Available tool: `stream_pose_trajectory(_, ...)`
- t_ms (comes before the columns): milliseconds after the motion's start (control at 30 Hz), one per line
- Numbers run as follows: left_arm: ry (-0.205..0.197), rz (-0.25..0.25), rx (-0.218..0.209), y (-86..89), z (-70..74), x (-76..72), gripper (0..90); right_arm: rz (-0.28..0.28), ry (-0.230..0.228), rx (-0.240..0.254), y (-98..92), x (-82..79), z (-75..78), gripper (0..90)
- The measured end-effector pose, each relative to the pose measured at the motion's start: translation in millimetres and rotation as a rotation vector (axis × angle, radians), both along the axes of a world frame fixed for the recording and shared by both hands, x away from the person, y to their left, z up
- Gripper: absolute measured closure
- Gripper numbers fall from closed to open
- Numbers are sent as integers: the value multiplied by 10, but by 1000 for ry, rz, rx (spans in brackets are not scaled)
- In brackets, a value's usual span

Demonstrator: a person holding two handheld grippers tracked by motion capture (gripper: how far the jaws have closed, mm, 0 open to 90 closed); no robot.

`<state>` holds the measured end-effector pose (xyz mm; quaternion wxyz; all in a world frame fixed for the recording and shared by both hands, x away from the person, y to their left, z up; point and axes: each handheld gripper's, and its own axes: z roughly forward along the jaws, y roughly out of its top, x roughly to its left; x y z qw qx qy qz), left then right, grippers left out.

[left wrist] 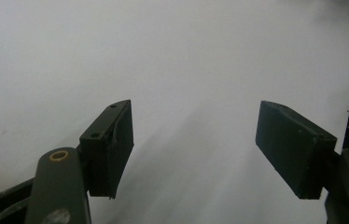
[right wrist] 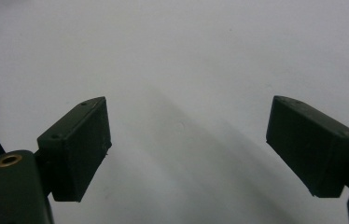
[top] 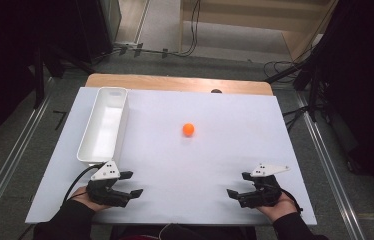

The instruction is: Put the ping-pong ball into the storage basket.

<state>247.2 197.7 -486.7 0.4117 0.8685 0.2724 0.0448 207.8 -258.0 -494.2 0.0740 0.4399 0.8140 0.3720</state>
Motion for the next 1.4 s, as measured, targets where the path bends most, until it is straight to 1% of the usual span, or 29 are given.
stream_pose_trajectory(267, -5, -6, 4, -6, 1, -3, 280, 9, -6, 3, -3, -1, 3, 126)
stream_pose_trajectory(567, -5, -5, 4, -9, 6, -9, 280, 4, -2, 12, -1, -11, 9, 126)
stream_pose_trajectory(767, -9, -5, 4, -7, 5, -9, 279, 12, -12, 9, 4, -7, 4, 126)
stream_pose_trajectory(1100, -14, -9, 9, -5, 7, -14, 280, 10, -3, 10, 19, -5, 0, 126)
stream_pose_trajectory(1233, -12, -10, 8, -8, 6, -15, 280, 8, 10, 19, 23, -8, -2, 126)
stream_pose_trajectory(1400, -14, -10, 11, -8, 10, -18, 280, 8, 9, 18, 22, -7, -2, 126)
